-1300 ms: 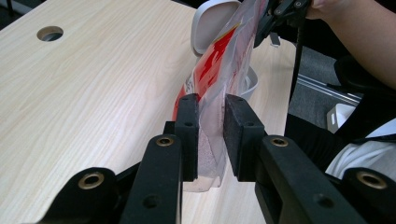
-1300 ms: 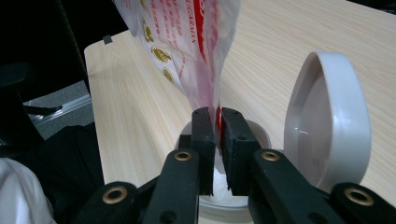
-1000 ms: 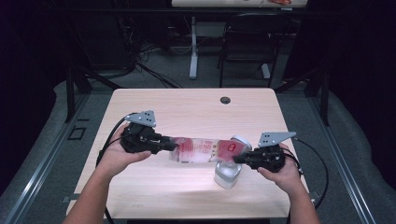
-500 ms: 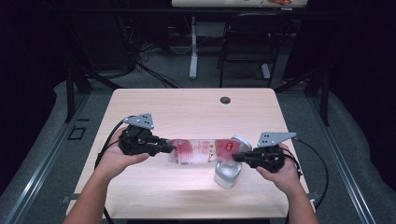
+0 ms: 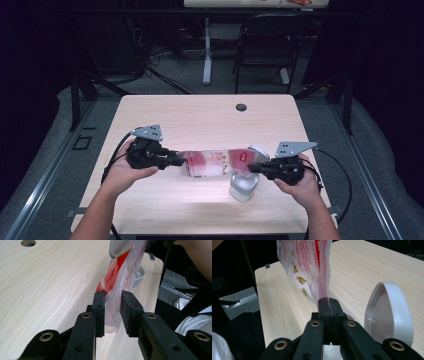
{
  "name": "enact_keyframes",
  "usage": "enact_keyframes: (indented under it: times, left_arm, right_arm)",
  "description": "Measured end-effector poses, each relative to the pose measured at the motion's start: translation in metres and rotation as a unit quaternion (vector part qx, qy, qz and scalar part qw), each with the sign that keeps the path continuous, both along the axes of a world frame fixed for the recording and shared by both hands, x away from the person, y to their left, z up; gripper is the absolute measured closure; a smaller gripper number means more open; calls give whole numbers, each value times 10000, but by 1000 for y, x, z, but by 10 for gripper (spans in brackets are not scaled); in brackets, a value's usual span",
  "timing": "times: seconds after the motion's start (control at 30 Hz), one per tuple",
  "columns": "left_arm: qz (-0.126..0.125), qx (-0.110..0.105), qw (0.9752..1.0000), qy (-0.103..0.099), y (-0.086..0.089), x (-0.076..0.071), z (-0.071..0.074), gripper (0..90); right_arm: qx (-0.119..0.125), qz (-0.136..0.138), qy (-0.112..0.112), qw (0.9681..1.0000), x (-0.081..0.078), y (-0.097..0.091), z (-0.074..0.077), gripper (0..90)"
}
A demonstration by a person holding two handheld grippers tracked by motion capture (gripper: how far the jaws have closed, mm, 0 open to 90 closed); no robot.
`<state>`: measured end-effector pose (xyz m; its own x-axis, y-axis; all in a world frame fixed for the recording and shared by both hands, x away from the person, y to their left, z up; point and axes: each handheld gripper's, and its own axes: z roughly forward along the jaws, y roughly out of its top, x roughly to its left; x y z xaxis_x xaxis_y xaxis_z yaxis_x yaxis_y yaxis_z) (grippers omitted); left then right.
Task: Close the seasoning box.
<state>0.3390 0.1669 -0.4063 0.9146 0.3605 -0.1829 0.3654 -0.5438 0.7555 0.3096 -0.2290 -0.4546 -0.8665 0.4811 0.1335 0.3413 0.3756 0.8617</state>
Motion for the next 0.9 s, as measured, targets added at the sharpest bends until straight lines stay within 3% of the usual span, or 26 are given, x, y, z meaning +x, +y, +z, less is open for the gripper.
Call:
enact_keyframes:
  times: [0.23, 0.53, 0.9]
  left_arm:
    - [108, -5, 9999, -119, -1, -1, 1, 705]
    - [75, -2, 9998, -194, -3, -2, 8, 681]
    - [33, 156, 9996, -235, -8, 0, 12, 660]
  right_arm:
    - [2, 6, -9, 10000, 0, -1, 0, 900]
    - [-38, 22, -20, 10000, 0, -2, 1, 900]
    - [-52, -15, -37, 10000, 0, -3, 1, 900]
